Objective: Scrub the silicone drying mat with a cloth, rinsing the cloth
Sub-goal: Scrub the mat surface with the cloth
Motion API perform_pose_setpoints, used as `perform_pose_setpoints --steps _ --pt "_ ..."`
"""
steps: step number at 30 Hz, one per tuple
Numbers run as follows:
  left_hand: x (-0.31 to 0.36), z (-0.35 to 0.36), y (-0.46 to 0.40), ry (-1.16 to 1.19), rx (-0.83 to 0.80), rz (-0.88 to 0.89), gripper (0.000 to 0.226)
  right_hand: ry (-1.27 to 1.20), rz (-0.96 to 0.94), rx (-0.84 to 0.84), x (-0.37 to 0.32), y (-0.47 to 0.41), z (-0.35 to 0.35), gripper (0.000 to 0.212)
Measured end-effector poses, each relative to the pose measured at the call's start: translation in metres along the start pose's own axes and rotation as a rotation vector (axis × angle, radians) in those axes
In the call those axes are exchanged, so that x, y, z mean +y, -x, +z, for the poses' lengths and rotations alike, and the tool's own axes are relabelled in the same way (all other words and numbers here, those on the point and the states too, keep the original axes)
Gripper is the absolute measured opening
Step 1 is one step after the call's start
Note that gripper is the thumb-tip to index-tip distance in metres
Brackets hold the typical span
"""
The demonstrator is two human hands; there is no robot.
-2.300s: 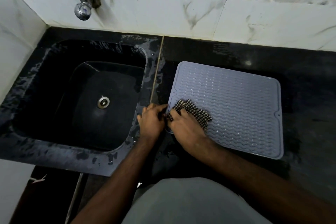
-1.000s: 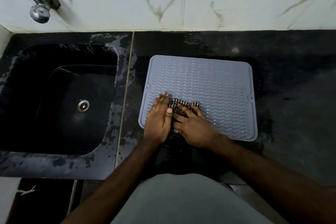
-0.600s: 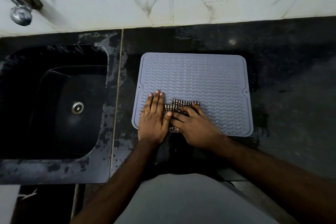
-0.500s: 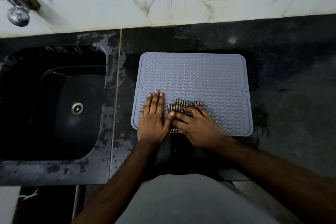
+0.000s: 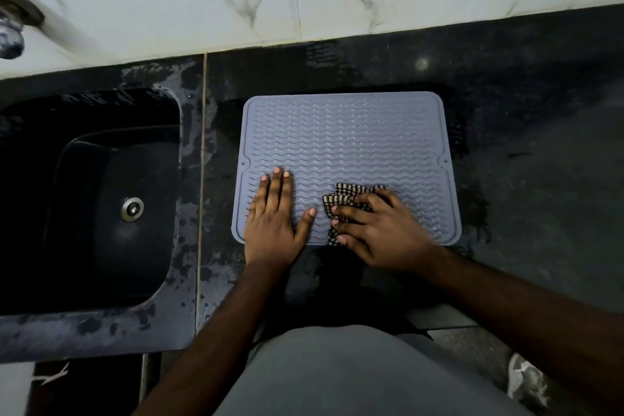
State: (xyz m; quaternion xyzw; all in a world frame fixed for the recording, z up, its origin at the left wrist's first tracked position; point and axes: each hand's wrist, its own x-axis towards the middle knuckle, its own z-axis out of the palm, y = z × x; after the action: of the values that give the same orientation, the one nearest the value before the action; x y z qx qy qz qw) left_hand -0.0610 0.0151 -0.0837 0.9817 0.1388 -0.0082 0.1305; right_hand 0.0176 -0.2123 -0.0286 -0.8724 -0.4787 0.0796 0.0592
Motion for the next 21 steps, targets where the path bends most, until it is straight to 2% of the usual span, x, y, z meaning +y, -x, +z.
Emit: perform_pose_setpoints --steps 6,11,15,18,21 --pt "0.002 -0.001 0.0 -0.005 0.007 0.006 0.081 0.006 -0.002 0.13 0.016 0.015 0.008 0.036" --pt "0.007 -0.007 0.0 -0.013 -0.026 0.012 0.08 -0.038 0.047 0.107 0.02 0.022 0.01 0.037" --pt "0.019 -0.013 -0.001 0.017 -0.036 -0.004 0.072 -0.17 0.168 0.082 0.016 0.018 0.006 0.032" --pt "0.038 -0.013 -0.004 0.076 -0.022 0.17 0.061 -0.272 0.26 0.074 0.008 0.013 0.005 0.034" --pt "0.063 -0.007 -0.009 0.162 -0.061 0.316 0.059 -0.29 0.426 0.183 -0.004 0.014 0.005 0.033"
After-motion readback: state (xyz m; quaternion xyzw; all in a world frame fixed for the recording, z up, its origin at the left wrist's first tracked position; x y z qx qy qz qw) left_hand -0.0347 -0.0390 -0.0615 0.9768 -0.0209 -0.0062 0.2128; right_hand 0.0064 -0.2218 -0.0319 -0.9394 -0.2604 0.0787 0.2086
